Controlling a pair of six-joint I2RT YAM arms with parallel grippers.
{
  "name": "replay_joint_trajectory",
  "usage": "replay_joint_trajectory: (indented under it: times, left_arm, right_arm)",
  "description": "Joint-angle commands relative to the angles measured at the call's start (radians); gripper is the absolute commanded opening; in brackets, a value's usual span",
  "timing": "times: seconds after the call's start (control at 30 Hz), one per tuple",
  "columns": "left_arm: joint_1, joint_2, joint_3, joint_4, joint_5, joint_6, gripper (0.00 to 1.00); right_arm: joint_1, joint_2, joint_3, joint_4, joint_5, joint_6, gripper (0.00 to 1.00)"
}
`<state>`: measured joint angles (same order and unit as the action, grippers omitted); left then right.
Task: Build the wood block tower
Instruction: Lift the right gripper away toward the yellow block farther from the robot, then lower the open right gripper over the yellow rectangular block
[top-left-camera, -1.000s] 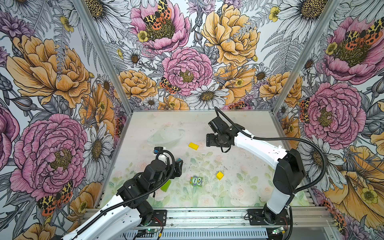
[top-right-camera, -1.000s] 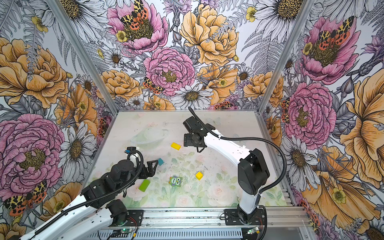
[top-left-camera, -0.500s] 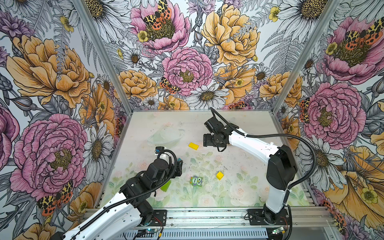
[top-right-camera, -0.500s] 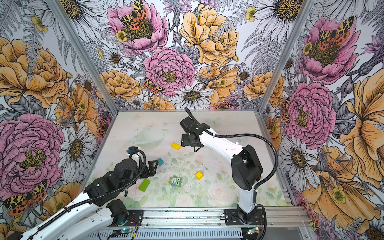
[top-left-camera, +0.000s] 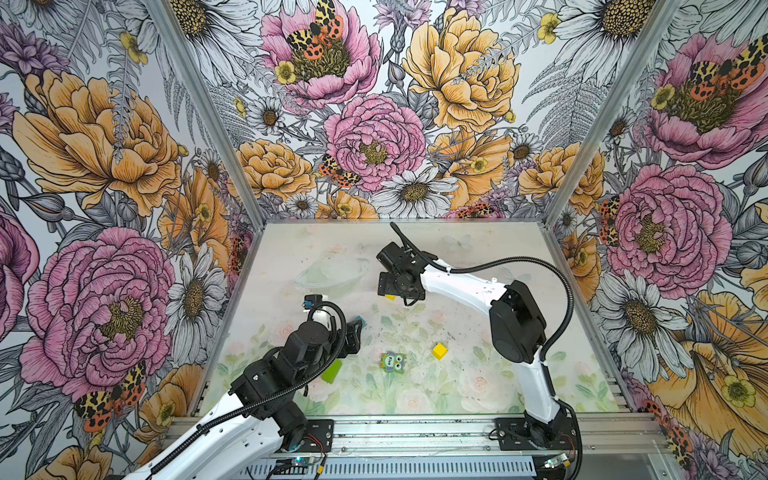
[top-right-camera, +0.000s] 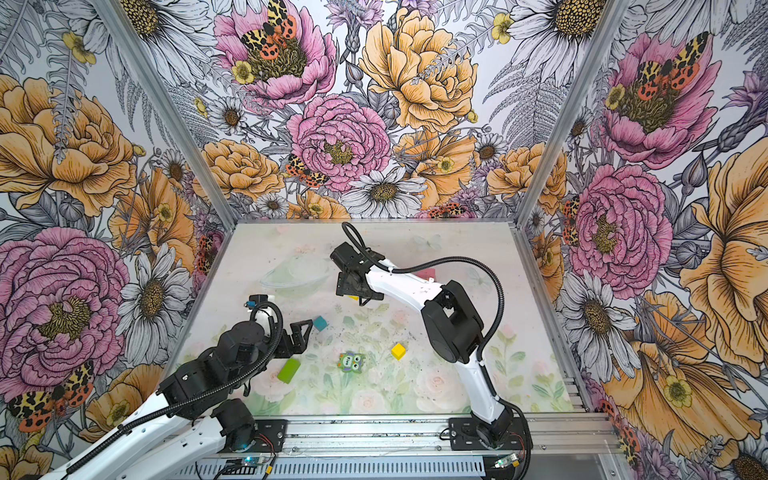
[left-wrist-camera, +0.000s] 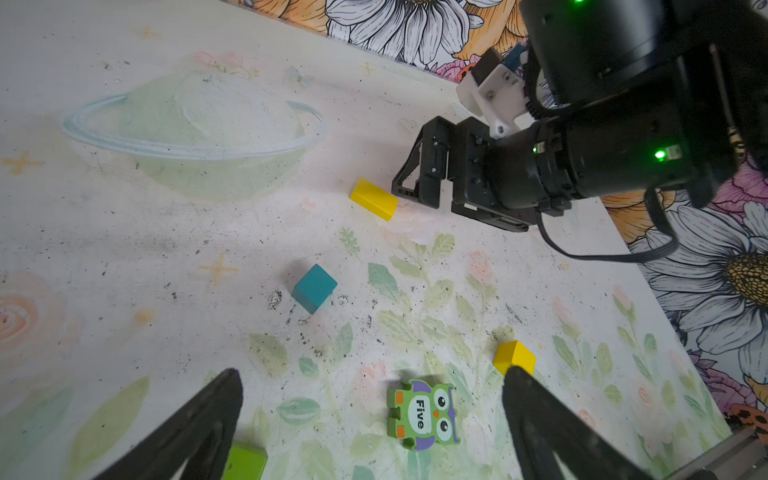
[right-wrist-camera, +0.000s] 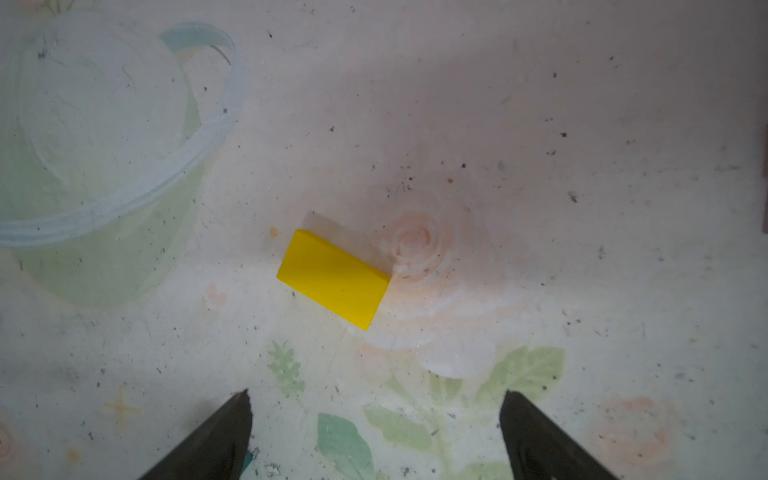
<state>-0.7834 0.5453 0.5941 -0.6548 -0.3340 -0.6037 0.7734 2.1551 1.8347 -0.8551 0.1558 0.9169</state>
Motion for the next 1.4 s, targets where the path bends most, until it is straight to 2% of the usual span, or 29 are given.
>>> replay_joint_trajectory:
  times: [0.0,0.27,0.6,1.37]
  left_arm:
    - [0.004,-0.002,-0.010,-0.002,-0.028,0.002,0.99]
    - [0.005,-0.017,-0.020,0.001,-0.032,-0.001,0.99]
    - [0.009,-0.047,-0.034,0.000,-0.037,-0.007,0.99]
    - [0.013,-0.068,-0.043,0.002,-0.040,-0.007,0.99]
  right_arm:
    - [0.008,0.037,0.053,0.013,0.062,0.097,0.96]
    - [0.012,0.115,0.112,0.011,0.080,0.180,0.96]
    - [0.014,0.193,0.187,0.011,0.059,0.182,0.96]
    - [0.044,0.270,0.232,0.001,0.048,0.186,0.90]
